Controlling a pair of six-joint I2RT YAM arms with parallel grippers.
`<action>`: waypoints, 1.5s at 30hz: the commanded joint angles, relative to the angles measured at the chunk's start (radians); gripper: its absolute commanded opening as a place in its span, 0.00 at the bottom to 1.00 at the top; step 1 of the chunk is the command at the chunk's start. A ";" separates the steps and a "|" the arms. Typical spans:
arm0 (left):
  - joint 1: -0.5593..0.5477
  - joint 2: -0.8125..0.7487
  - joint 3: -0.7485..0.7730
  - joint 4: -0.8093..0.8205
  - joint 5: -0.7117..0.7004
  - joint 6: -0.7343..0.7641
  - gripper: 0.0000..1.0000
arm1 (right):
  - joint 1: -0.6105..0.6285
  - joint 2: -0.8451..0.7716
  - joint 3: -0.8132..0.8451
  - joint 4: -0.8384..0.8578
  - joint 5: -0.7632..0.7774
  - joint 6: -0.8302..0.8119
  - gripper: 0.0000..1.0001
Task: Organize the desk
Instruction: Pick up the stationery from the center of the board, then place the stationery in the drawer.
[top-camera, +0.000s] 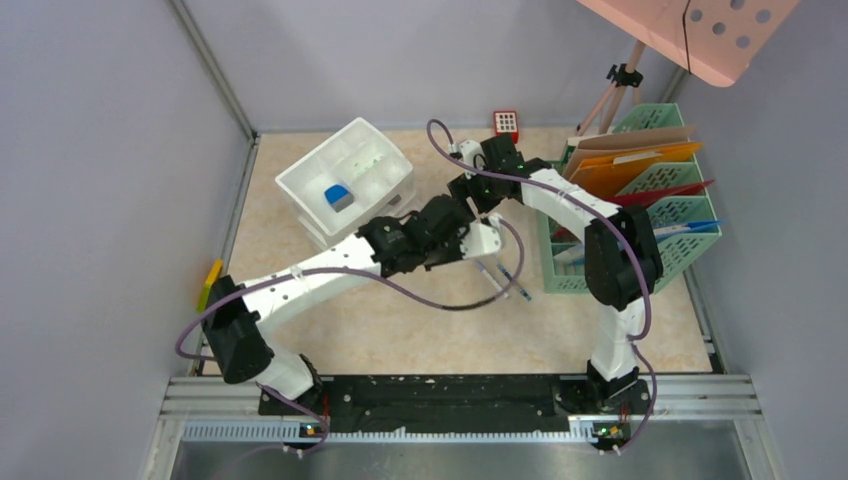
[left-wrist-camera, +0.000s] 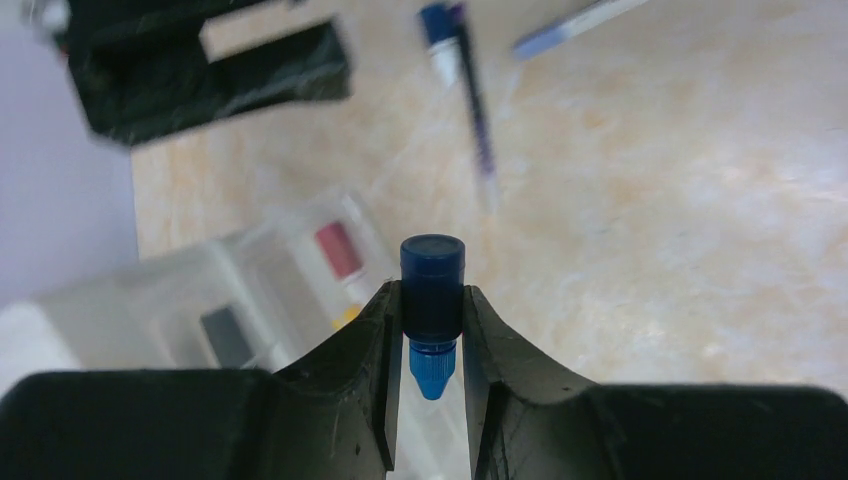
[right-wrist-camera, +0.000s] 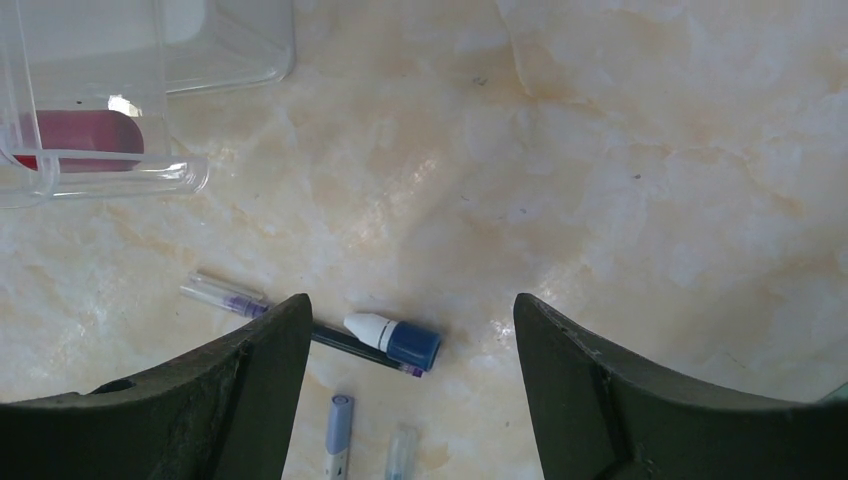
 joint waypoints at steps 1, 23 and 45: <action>0.148 -0.022 0.049 -0.081 -0.095 -0.128 0.18 | -0.008 -0.027 0.059 -0.008 -0.011 -0.001 0.73; 0.368 -0.042 -0.010 -0.094 -0.092 -0.283 0.21 | -0.008 -0.029 0.050 -0.008 -0.036 0.005 0.73; 0.381 0.000 -0.036 -0.082 -0.070 -0.309 0.54 | -0.009 -0.048 0.033 -0.065 0.017 -0.060 0.71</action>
